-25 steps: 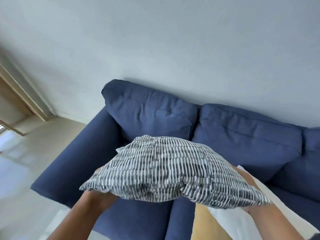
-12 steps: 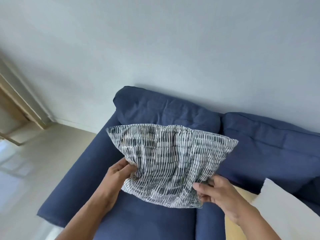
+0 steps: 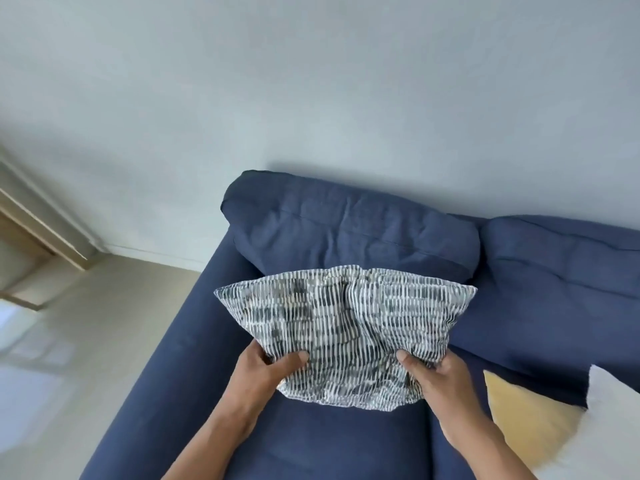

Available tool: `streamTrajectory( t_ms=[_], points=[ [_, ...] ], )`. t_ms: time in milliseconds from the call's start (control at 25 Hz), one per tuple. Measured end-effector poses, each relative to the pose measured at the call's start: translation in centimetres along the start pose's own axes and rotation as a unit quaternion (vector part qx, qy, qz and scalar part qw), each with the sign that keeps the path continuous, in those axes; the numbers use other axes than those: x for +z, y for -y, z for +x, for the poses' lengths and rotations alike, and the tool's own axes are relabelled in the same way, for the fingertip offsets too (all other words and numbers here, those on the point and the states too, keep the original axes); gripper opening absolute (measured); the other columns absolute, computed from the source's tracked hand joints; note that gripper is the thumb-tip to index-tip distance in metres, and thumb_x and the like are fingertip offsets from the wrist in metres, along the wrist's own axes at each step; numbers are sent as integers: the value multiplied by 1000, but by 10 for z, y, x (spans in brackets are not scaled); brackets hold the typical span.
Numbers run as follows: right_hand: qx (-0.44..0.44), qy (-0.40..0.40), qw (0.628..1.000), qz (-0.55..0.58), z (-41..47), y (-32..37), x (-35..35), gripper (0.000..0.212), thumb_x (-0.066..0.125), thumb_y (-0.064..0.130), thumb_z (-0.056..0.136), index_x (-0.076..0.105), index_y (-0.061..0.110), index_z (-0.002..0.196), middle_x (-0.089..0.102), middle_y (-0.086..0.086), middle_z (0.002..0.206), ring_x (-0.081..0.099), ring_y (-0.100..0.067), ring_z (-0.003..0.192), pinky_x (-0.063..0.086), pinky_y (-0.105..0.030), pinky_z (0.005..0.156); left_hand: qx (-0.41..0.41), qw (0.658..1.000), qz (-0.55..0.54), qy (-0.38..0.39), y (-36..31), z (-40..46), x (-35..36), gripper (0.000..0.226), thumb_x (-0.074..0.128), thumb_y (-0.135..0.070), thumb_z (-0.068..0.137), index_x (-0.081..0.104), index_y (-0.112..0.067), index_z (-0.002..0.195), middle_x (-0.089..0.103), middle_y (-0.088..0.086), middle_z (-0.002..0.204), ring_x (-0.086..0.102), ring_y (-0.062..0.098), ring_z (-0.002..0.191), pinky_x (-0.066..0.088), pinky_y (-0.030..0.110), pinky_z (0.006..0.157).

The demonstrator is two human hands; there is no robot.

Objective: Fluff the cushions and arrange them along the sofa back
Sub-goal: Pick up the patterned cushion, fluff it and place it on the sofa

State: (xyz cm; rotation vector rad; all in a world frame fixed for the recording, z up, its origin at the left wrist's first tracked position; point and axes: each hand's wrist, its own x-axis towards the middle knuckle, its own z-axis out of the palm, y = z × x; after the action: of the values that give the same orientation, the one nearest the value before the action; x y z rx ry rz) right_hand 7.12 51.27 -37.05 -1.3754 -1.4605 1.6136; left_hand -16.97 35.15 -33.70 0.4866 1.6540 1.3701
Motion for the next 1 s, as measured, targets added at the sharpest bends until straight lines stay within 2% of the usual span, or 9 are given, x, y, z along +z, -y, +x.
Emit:
streamTrajectory(
  t_ms=[120, 240, 360, 480, 600, 680, 720, 880, 1000],
  points=[
    [18, -27, 999, 16, 18, -5, 20, 15, 81, 10, 86, 79, 18, 99, 84, 7, 94, 77, -22, 96, 57, -41, 85, -16, 997, -13, -70, 9, 39, -11, 40, 85, -21, 74, 76, -11, 112, 82, 9, 111, 78, 31, 106, 54, 59, 103],
    [45, -51, 997, 28, 36, -17, 29, 14, 79, 9, 88, 78, 18, 99, 83, 9, 94, 76, -18, 93, 57, -34, 81, -42, 997, 1, -59, 16, 77, -13, 35, 85, -17, 79, 76, -11, 112, 83, 8, 110, 78, 31, 105, 55, 59, 103],
    [73, -73, 994, 37, 59, -35, 46, 14, 78, 7, 90, 77, 18, 98, 83, 12, 89, 76, -9, 86, 54, -23, 72, -70, 996, 20, -47, 25, 114, -20, 39, 86, -20, 75, 76, -13, 112, 83, 7, 111, 78, 30, 106, 55, 58, 102],
    [101, -83, 991, 41, 91, -59, 67, 16, 76, 5, 91, 75, 20, 97, 82, 12, 85, 74, 0, 79, 53, -14, 67, -92, 994, 38, -53, 47, 161, -28, 31, 85, -11, 83, 76, -12, 112, 83, 6, 110, 78, 28, 105, 57, 56, 101],
    [127, -112, 985, 30, 123, -86, 85, 14, 75, 5, 92, 71, 18, 90, 75, 9, 83, 69, -7, 75, 51, -17, 65, -113, 990, 59, -61, 65, 204, -29, 30, 84, -8, 84, 73, -11, 113, 82, 6, 109, 78, 27, 102, 61, 46, 93],
    [148, -130, 980, 14, 144, -111, 97, 10, 76, 10, 92, 71, 18, 97, 75, 7, 93, 69, -12, 86, 51, -26, 73, -129, 987, 80, -45, 82, 232, -26, 38, 84, -11, 85, 68, -11, 120, 79, 5, 114, 75, 24, 103, 57, 33, 82],
    [161, -129, 978, 1, 153, -124, 101, 12, 76, 15, 92, 71, 18, 103, 75, 4, 97, 70, -16, 91, 51, -30, 78, -141, 985, 89, -38, 94, 245, -24, 44, 83, -13, 86, 65, -11, 125, 76, 4, 118, 73, 22, 106, 54, 32, 83],
    [205, -133, 968, -61, 179, -156, 107, 28, 75, 29, 93, 71, 9, 112, 74, -4, 100, 69, -27, 95, 48, -32, 80, -160, 976, 137, -47, 127, 276, -22, 52, 84, -21, 85, 62, -14, 131, 74, 2, 121, 71, 28, 112, 55, 47, 102],
    [211, -131, 965, -81, 185, -152, 106, 34, 77, 36, 89, 71, 14, 114, 73, -1, 106, 68, -27, 100, 53, -37, 88, -147, 969, 187, -60, 127, 276, -26, 59, 83, -36, 82, 59, -19, 133, 73, -2, 122, 70, 25, 111, 55, 51, 103]
  ],
)
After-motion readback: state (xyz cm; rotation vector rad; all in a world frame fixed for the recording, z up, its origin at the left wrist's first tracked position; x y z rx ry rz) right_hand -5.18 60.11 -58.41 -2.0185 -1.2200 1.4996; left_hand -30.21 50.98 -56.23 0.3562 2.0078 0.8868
